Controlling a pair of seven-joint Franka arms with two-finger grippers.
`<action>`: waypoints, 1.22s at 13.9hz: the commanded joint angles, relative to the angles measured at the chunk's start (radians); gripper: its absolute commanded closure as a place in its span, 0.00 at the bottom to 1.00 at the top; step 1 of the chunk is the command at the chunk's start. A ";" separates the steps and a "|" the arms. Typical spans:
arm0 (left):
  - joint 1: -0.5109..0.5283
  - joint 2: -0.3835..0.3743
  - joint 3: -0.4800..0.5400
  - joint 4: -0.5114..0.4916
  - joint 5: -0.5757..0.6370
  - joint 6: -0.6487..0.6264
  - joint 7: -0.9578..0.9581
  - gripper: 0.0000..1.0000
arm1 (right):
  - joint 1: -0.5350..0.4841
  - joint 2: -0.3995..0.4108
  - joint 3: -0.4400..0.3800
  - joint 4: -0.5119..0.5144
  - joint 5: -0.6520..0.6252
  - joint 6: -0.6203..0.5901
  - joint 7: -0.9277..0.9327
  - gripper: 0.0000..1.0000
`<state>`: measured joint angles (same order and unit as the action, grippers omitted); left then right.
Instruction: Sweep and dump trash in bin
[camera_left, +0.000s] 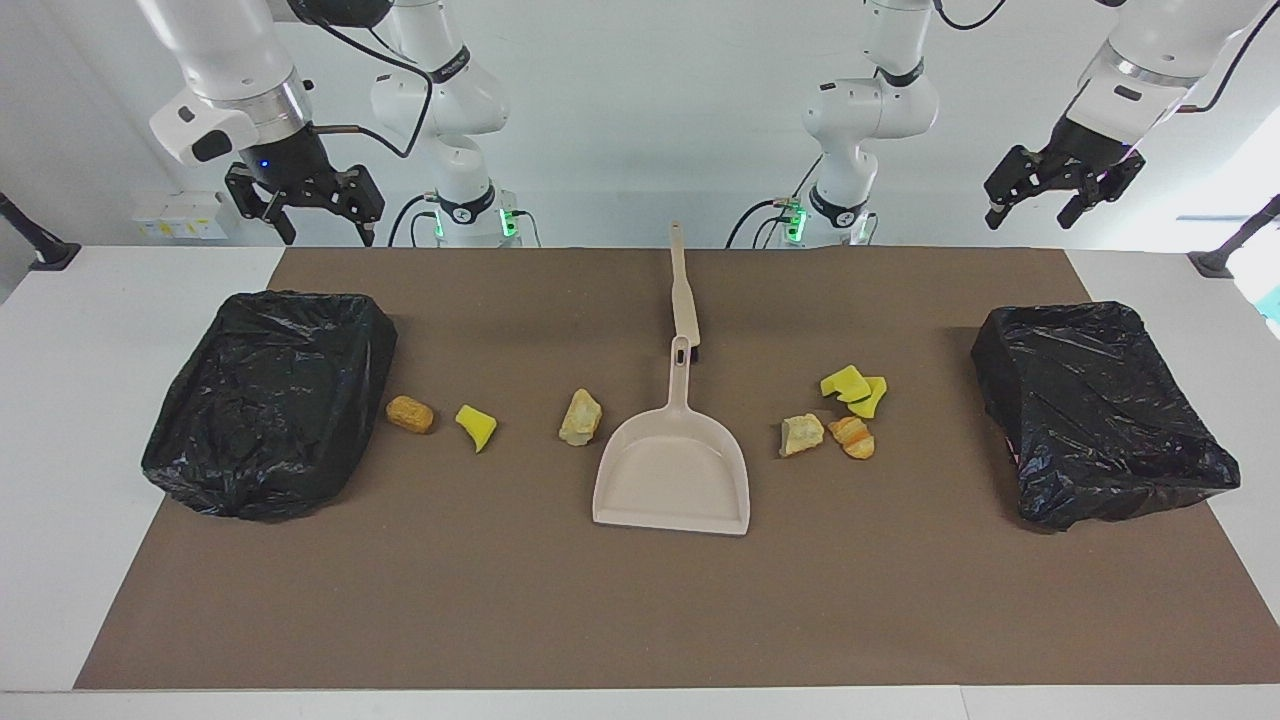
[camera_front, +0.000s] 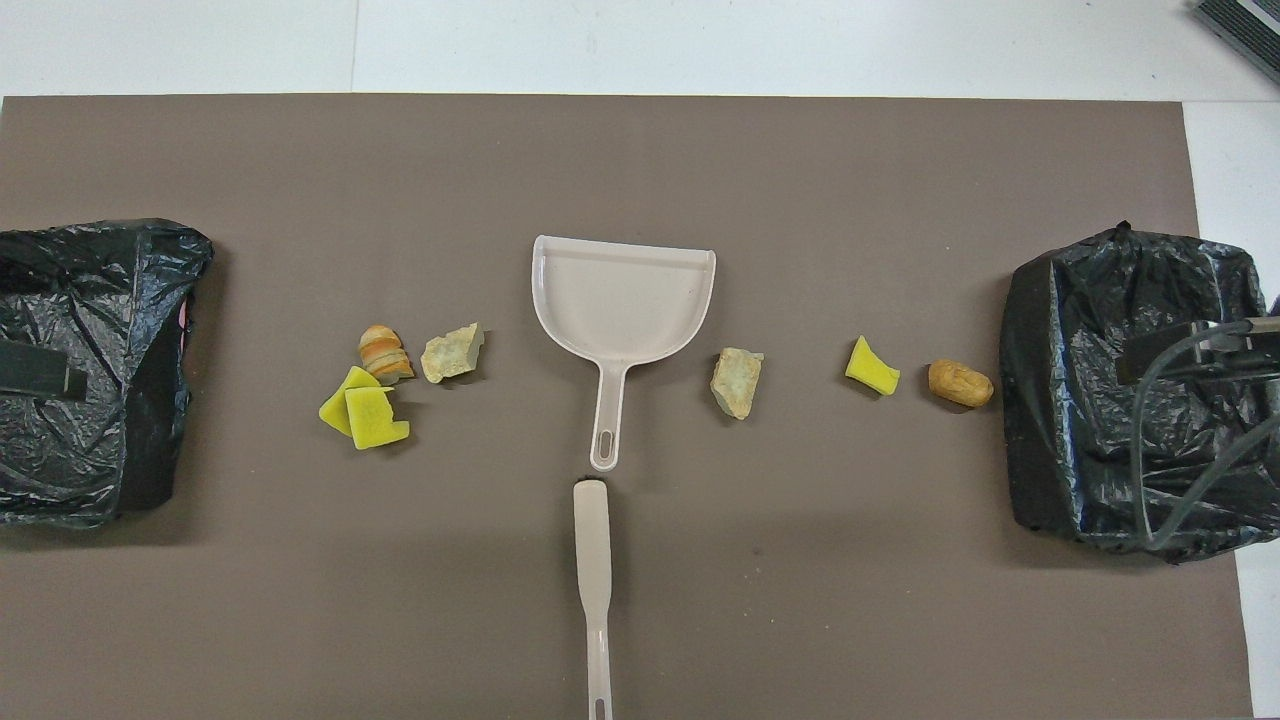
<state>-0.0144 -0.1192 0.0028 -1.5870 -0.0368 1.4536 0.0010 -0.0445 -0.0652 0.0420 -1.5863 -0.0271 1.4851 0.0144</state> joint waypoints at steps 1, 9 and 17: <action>-0.002 -0.020 -0.001 -0.033 0.003 0.001 -0.012 0.00 | -0.005 -0.015 0.001 -0.014 0.013 -0.005 -0.018 0.00; -0.007 -0.030 -0.001 -0.064 0.003 0.008 -0.010 0.00 | -0.005 -0.015 0.001 -0.014 0.013 -0.008 -0.019 0.00; -0.009 -0.031 -0.004 -0.076 0.003 0.010 -0.012 0.00 | -0.006 -0.015 0.001 -0.014 0.013 -0.006 -0.025 0.00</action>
<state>-0.0179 -0.1220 -0.0028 -1.6300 -0.0368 1.4536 0.0006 -0.0445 -0.0652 0.0420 -1.5863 -0.0271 1.4851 0.0144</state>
